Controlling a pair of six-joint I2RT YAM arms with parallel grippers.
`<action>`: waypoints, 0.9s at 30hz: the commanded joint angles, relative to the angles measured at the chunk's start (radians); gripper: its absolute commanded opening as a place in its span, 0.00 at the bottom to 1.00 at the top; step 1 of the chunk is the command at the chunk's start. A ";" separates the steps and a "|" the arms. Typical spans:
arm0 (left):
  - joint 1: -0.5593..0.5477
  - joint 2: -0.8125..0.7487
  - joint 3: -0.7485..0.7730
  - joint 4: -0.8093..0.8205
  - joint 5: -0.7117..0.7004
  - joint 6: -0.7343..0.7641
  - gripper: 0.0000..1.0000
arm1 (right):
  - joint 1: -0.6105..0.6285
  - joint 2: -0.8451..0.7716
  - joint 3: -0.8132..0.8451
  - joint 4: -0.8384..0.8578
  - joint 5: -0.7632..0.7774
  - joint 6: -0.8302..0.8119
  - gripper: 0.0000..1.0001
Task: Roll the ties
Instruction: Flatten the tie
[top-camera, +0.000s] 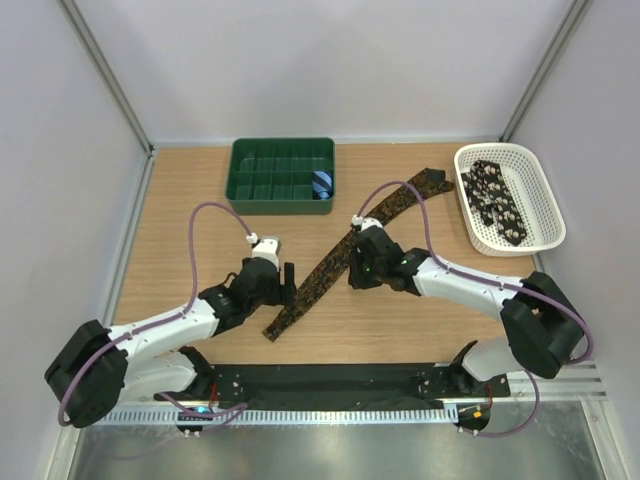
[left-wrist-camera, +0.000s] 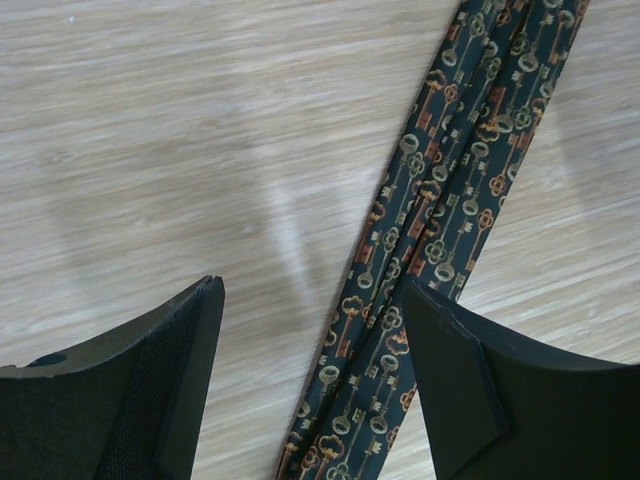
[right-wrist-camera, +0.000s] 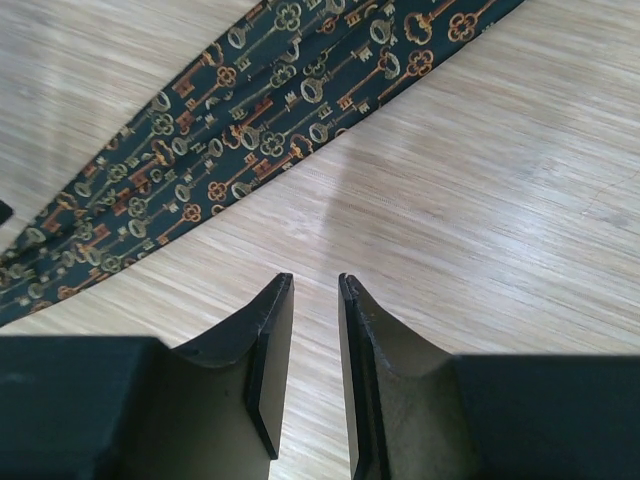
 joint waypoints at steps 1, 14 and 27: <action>0.040 0.009 -0.006 0.143 0.056 0.014 0.75 | 0.051 0.045 0.033 0.011 0.127 -0.012 0.32; 0.208 0.152 -0.054 0.304 0.326 0.009 0.47 | 0.150 0.318 0.223 0.004 0.200 0.002 0.30; 0.206 0.327 -0.025 0.325 0.475 -0.011 0.36 | 0.159 0.434 0.369 -0.004 0.220 -0.009 0.29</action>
